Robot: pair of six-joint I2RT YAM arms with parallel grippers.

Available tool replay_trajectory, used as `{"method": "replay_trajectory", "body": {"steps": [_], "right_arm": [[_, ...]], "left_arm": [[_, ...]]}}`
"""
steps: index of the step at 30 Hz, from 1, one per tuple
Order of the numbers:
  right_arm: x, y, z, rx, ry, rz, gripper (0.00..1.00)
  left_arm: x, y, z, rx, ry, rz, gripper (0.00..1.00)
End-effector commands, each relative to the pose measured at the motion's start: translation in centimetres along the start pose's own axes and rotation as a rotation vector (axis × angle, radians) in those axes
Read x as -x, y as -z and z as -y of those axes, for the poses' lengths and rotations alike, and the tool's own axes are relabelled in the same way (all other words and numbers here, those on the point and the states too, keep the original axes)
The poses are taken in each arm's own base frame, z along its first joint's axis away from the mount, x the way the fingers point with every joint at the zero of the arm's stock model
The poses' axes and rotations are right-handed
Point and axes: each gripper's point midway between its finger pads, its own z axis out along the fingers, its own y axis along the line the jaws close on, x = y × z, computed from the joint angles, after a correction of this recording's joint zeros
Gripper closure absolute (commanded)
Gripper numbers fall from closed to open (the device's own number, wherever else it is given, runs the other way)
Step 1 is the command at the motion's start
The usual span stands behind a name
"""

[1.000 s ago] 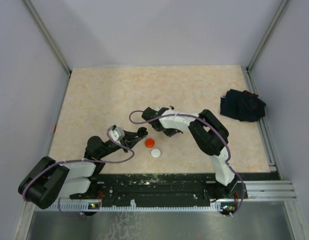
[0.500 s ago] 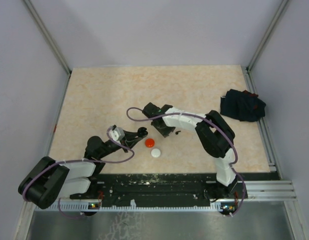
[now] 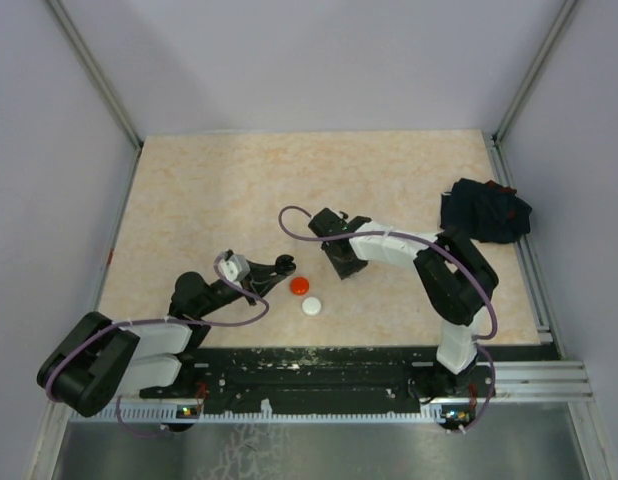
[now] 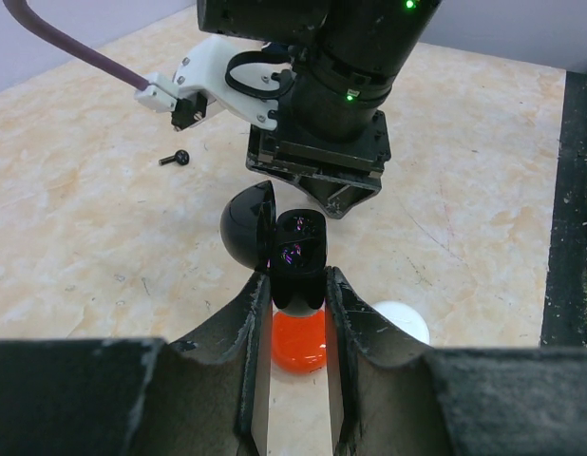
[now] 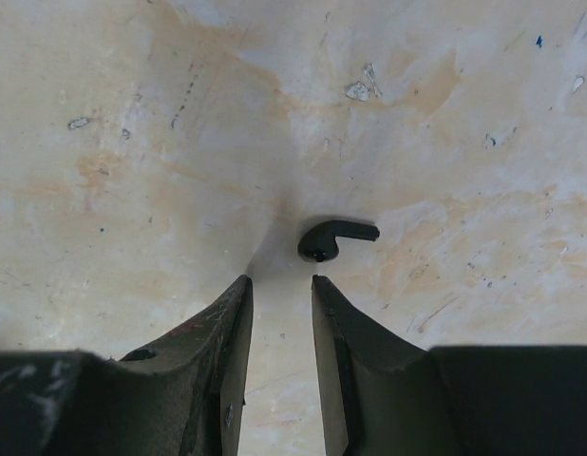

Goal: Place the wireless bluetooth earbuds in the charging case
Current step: Pick up the earbud from the center of the board.

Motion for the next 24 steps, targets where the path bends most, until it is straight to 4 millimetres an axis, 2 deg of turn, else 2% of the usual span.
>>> {"method": "replay_trajectory", "body": {"steps": [1, 13, 17, 24], "right_arm": [[2.4, 0.7, 0.6, -0.026, -0.113, 0.123, 0.68], [2.2, -0.6, 1.8, -0.053, -0.162, 0.127, 0.69], [3.1, -0.5, 0.9, 0.022, -0.161, 0.156, 0.69], [5.9, -0.4, 0.1, 0.132, -0.195, 0.226, 0.69]], "left_arm": [[0.3, 0.1, 0.1, -0.009, -0.011, 0.014, 1.0], [0.2, 0.1, 0.0, -0.009, -0.009, 0.011, 1.0], [0.3, 0.0, 0.1, -0.013, -0.01, 0.012, 1.0], [0.4, 0.1, 0.1, -0.009, -0.013, 0.016, 1.0]]}}
